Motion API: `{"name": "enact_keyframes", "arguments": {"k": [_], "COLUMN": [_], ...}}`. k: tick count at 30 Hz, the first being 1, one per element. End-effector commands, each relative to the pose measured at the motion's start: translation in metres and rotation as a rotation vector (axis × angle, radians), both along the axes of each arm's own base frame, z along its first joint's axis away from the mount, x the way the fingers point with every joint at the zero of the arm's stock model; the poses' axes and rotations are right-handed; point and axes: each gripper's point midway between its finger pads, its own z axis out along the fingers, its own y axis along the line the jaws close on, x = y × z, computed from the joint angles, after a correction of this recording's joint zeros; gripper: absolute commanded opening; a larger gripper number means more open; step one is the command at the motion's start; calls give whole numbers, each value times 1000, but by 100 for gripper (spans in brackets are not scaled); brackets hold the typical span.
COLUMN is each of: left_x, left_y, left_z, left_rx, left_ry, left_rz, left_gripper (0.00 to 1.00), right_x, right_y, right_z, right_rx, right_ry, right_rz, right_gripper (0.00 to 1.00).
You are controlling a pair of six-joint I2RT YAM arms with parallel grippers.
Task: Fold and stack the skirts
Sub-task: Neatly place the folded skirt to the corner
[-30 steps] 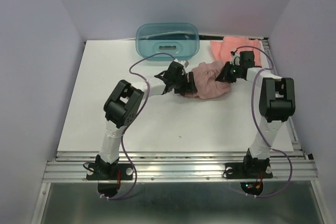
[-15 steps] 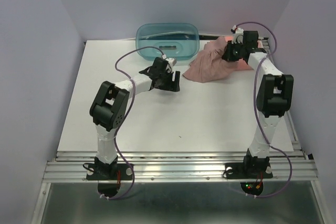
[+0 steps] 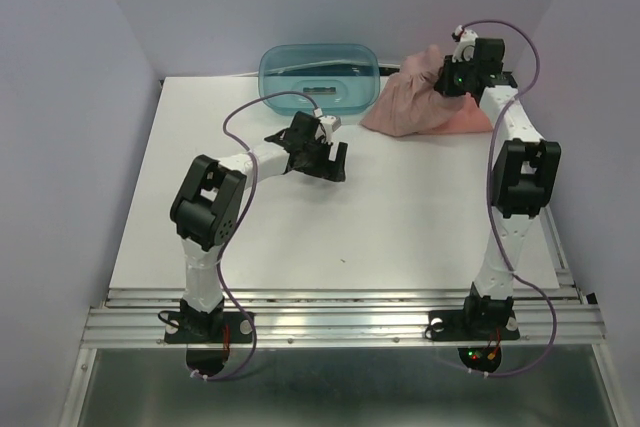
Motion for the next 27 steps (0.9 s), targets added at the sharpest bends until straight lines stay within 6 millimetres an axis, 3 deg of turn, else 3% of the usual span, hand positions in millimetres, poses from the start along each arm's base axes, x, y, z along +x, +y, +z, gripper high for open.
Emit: {"name": "enact_keyframes", "arguments": {"k": [1, 7, 9, 14, 21, 27], "left_x": [-6, -4, -4, -7, -9, -12], "left_y": [-4, -6, -7, -6, -4, -2], "left_z": [29, 32, 32, 30, 29, 29], "left_rx": [-43, -53, -52, -48, -41, -36], "left_ry": [-54, -55, -57, -50, -52, -57], "left_rz": [-48, -50, -54, -61, -71, -79], "left_gripper": [99, 99, 99, 99, 99, 98], "right_x": [14, 9, 7, 9, 28, 38], "right_y": [-35, -65, -63, -83, -103, -115], "right_z": [40, 31, 22, -1, -42, -41], "right_rx": [17, 104, 135, 196, 234, 212], "right_ry": [-95, -39, -12, 38, 73, 36], "right_rz": [-42, -54, -29, -29, -41, -56], "right_gripper": [1, 1, 1, 1, 1, 1]}}
